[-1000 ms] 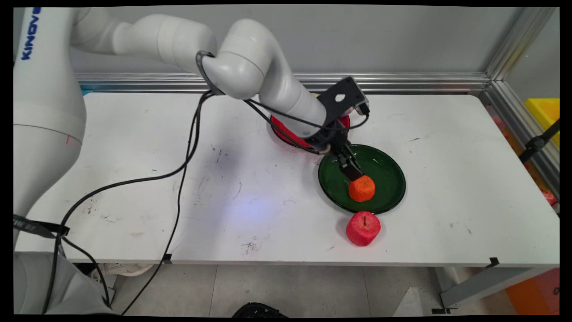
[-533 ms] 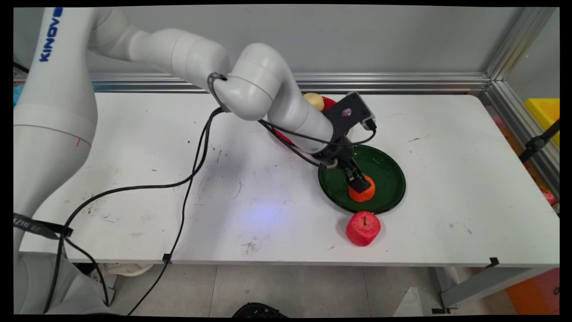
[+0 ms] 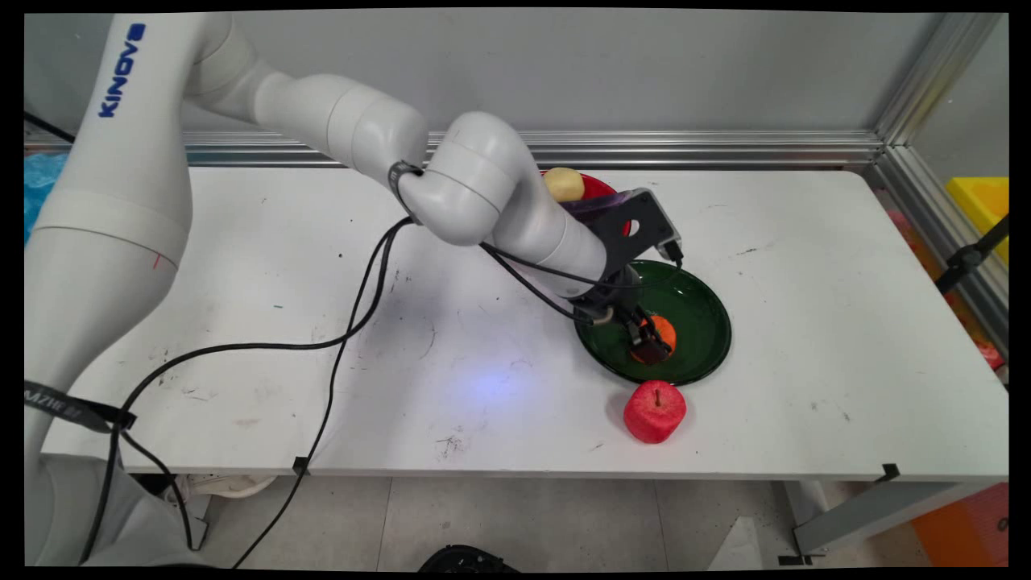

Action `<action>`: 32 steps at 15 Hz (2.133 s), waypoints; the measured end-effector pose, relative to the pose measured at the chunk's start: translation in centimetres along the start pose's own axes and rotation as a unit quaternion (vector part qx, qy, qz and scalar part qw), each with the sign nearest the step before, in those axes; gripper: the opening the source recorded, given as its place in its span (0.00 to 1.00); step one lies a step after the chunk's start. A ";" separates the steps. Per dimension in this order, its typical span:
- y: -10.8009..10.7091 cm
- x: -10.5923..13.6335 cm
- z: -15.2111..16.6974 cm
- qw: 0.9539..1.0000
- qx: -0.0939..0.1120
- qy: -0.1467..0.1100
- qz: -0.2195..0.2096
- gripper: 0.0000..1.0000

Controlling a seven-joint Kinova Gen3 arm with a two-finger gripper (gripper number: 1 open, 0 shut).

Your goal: Pick up the mandarin from the green plate, then place the picked object on the red plate

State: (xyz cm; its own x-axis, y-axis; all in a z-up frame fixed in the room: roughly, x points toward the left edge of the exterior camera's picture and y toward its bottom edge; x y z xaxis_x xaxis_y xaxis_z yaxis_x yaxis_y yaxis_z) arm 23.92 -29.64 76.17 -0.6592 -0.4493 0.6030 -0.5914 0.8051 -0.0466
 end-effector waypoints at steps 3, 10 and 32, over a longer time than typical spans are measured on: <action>0.2 -0.3 0.5 1.000 0.000 0.000 0.004 1.00; 0.5 -0.7 1.6 1.000 -0.002 0.005 0.009 0.00; -4.3 0.0 -3.3 0.999 -0.018 0.023 0.023 0.00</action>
State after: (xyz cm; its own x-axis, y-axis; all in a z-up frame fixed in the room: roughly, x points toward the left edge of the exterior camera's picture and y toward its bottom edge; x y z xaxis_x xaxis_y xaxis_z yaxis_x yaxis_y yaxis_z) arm 27.96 -31.86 78.98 -0.6625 -0.3934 0.6374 -0.5432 0.8383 -0.0472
